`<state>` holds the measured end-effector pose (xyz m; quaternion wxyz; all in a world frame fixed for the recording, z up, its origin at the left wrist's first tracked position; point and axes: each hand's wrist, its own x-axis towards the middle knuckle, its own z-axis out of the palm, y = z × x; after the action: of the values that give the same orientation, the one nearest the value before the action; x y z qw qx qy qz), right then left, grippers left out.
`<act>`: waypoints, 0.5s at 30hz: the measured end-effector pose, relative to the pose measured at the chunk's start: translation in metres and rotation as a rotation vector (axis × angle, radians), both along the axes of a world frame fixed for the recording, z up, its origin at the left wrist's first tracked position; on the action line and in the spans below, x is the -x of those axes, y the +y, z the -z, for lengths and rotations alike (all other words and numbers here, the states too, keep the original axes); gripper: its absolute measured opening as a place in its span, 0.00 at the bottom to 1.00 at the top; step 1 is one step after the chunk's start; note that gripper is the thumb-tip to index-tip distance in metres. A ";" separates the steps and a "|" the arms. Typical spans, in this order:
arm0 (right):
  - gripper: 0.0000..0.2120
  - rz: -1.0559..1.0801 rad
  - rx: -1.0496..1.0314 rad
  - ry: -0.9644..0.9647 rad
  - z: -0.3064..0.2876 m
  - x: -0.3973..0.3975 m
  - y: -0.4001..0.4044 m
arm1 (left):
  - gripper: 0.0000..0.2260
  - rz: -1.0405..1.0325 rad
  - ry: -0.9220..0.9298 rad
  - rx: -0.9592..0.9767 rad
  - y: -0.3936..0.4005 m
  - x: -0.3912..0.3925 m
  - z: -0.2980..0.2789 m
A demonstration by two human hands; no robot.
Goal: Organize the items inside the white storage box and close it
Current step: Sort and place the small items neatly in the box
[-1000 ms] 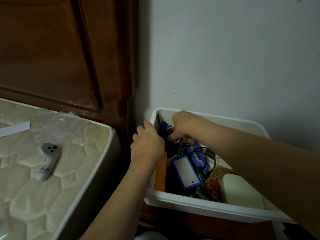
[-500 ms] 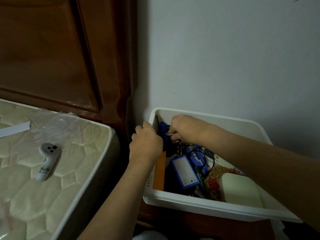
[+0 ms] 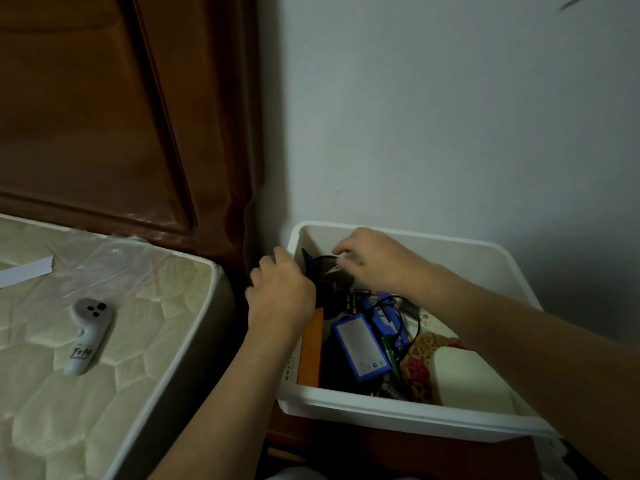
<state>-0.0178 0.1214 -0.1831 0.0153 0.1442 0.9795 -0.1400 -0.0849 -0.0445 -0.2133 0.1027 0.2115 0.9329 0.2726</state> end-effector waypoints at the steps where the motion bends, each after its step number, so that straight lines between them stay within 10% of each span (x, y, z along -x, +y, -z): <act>1: 0.13 0.060 0.003 0.068 -0.003 -0.011 0.011 | 0.25 -0.006 0.049 0.004 -0.002 -0.003 -0.002; 7: 0.13 0.493 0.057 -0.003 0.009 -0.111 0.066 | 0.24 0.165 0.494 -0.135 0.001 -0.033 -0.008; 15: 0.18 0.455 -0.064 -0.362 0.063 -0.127 0.059 | 0.22 0.750 0.298 0.192 0.076 -0.063 0.010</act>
<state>0.1093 0.1804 -0.2464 0.1534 0.3834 0.9072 -0.0809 -0.0221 0.0313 -0.2229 0.0782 0.5634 0.8170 0.0944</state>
